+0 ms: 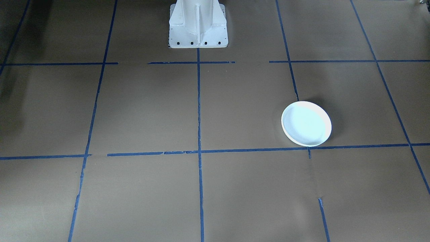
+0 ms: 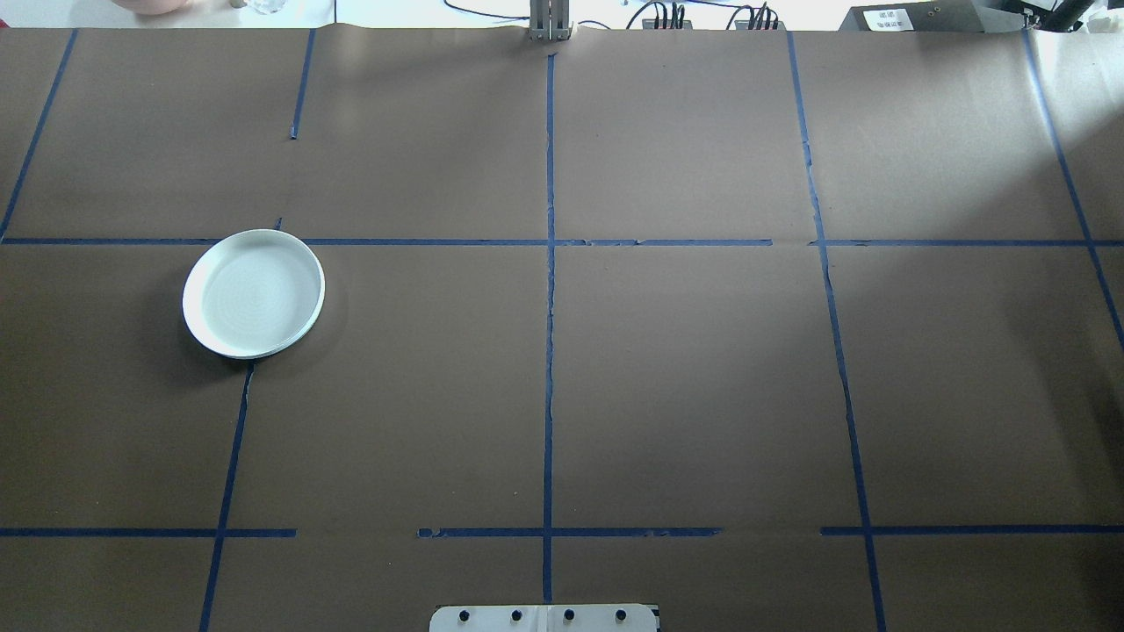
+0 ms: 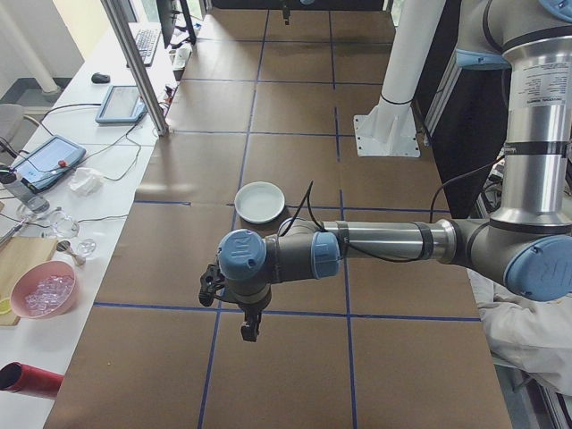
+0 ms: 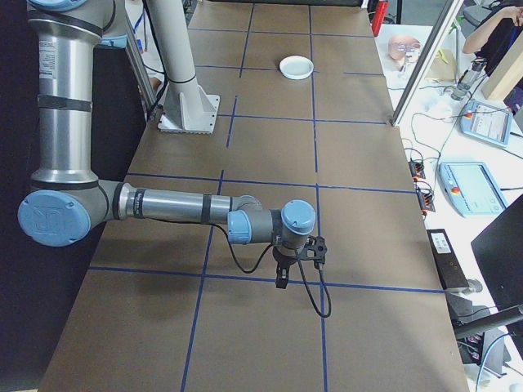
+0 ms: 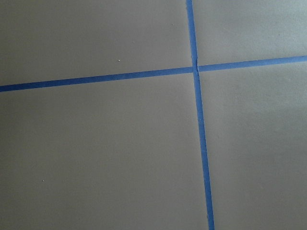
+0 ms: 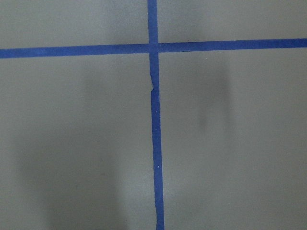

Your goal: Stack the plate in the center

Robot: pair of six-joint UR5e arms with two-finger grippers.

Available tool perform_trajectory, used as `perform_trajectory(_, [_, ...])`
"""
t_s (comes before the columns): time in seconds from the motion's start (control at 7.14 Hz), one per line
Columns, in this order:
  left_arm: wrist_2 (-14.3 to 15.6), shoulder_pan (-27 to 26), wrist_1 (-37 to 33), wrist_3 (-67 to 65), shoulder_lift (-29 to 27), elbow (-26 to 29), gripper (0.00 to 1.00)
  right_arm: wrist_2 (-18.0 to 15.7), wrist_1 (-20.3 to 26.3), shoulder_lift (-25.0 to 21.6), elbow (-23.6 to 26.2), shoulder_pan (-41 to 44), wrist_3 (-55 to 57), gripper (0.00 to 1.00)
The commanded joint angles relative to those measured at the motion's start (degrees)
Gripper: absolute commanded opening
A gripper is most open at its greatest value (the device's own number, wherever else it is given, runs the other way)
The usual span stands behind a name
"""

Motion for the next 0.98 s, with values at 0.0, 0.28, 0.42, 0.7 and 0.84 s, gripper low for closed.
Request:
perform_trajectory(0.0, [0.0,-0.07,-0.06,0.02,0.01,0.07,1.0,0.0,0.0,-0.01,0.0,0.0,0.0,1.0])
perform_trajectory(0.28, [0.0,-0.07,-0.06,0.02,0.01,-0.02,1.0,0.0,0.0,-0.01,0.0,0.0,0.0,1.0])
perform_trajectory(0.42, [0.09,-0.07,-0.06,-0.07,0.09,0.07,1.0,0.0,0.0,-0.01,0.0,0.0,0.0,1.0])
perform_trajectory(0.7, [0.09,-0.86,-0.06,0.02,0.09,0.07,1.0,0.0,0.0,-0.01,0.0,0.0,0.0,1.0])
perform_trajectory(0.84, [0.09,-0.95,-0.06,0.02,0.09,0.07,1.0,0.0,0.0,-0.01,0.0,0.0,0.0,1.0])
